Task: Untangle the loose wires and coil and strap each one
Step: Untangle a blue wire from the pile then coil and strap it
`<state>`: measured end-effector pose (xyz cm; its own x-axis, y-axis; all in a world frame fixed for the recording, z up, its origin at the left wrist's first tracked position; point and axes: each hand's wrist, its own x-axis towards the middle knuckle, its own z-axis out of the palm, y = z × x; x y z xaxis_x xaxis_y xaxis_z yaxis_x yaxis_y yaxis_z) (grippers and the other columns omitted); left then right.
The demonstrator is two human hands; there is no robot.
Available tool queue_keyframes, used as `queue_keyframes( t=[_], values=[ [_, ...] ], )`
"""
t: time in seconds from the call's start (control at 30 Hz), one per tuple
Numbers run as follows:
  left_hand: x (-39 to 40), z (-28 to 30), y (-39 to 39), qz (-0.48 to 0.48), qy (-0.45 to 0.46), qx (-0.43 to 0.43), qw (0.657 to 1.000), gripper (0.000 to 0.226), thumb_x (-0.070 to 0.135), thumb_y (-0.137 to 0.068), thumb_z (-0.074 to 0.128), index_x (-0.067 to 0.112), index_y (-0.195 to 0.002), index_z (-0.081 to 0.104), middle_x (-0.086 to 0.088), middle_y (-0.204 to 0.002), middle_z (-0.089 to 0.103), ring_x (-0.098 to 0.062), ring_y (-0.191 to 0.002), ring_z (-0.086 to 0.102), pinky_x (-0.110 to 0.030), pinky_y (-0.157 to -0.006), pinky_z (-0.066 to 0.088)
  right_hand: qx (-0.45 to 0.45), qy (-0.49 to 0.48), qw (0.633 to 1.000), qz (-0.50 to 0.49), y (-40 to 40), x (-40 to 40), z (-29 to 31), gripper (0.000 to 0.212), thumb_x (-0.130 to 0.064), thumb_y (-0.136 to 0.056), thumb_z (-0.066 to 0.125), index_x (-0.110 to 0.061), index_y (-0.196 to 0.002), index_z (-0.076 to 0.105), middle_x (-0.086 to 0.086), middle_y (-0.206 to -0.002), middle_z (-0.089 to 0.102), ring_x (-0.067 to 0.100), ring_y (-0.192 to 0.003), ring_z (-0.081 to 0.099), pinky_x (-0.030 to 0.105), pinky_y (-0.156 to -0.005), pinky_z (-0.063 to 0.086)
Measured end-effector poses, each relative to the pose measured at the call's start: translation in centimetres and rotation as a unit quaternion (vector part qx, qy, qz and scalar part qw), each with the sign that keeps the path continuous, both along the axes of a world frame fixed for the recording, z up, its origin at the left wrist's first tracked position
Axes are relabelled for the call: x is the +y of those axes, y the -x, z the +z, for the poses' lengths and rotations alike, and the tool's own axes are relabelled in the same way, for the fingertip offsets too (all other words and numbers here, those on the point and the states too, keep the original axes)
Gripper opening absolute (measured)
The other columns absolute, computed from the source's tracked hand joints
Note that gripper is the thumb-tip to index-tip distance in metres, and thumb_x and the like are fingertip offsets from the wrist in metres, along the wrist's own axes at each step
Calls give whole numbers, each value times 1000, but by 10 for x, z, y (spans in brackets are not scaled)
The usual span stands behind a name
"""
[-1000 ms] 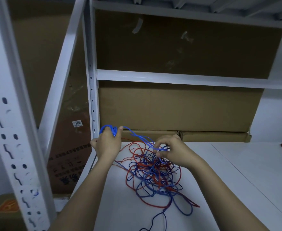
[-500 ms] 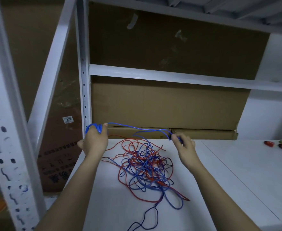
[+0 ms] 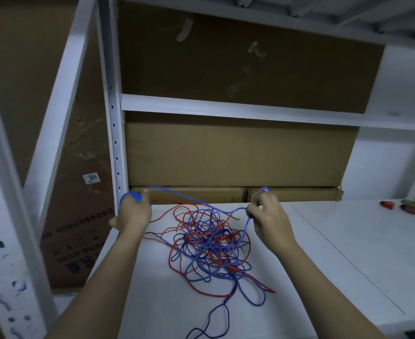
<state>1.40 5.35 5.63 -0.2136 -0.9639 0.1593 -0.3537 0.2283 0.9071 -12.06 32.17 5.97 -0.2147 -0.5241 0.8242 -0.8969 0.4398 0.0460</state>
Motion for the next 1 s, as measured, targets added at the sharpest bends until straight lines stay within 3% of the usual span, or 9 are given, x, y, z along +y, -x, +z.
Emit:
queue_keyframes(
  t=[0.1,0.2,0.37,0.5,0.6,0.67,0.77,0.83,1.0],
  values=[
    [2,8,3,-5,8,-2,1000,41,49,-97,43,12,-79,45,-5,-67,50,-30,-80,50,-44,-101,21,7,-145,989,-1,4,2,-21,25,4,-70,68,-4,-93,72,19,-107,62,42,-111,57,50,-111,28],
    [8,14,7,-19,16,14,1000,41,49,-97,42,12,-79,45,-4,-67,49,-26,-76,46,-43,-99,22,-129,-173,976,10,0,-1,-37,26,-23,-95,56,-8,-106,73,12,-137,52,30,-141,31,25,-117,1],
    [20,26,11,-40,34,37,998,45,50,-97,40,10,-78,51,-3,-67,52,-25,-77,49,-46,-100,24,-217,-106,970,8,-3,-16,-28,17,-13,-92,61,-7,-106,67,9,-132,51,28,-124,50,33,-93,45],
    [37,38,12,-84,110,42,989,45,49,-97,43,14,-69,42,-1,-64,47,-29,-75,50,-37,-82,33,-320,-121,939,27,-7,-32,-9,37,-5,-86,56,-13,-122,53,3,-137,42,24,-134,32,36,-107,31],
    [49,46,11,-94,199,5,975,47,50,-97,41,17,-65,34,0,-58,43,-24,-65,47,-34,-81,28,-527,34,829,185,-30,-47,18,51,-23,-80,48,-29,-131,49,-9,-140,46,8,-131,37,28,-106,34],
    [55,50,12,-102,252,-15,962,46,50,-97,41,17,-65,33,2,-57,41,-23,-63,46,-35,-91,25,-569,16,788,234,-41,-58,29,46,-31,-85,46,-32,-130,45,-14,-120,62,-1,-115,50,18,-91,36],
    [61,58,11,-126,248,-13,960,47,52,-97,39,16,-67,38,3,-58,45,-21,-63,47,-34,-87,25,-537,-68,812,218,-47,-72,28,19,-23,-103,36,-22,-110,54,-7,-69,63,5,-74,61,22,-74,42],
    [61,63,6,-181,195,18,964,49,50,-97,42,14,-64,43,2,-55,47,-18,-56,45,-32,-73,30,-554,-17,802,221,-44,-75,24,25,-22,-103,36,-19,-93,59,-5,-60,49,7,-55,51,22,-62,44],
    [64,70,-23,-420,-48,152,893,51,49,-93,49,18,-54,37,2,-48,26,-13,-48,25,-29,-72,32,-442,173,873,112,-15,-75,32,28,-38,-99,45,-23,-96,68,-6,-90,68,12,-90,60,26,-71,43]
  ],
)
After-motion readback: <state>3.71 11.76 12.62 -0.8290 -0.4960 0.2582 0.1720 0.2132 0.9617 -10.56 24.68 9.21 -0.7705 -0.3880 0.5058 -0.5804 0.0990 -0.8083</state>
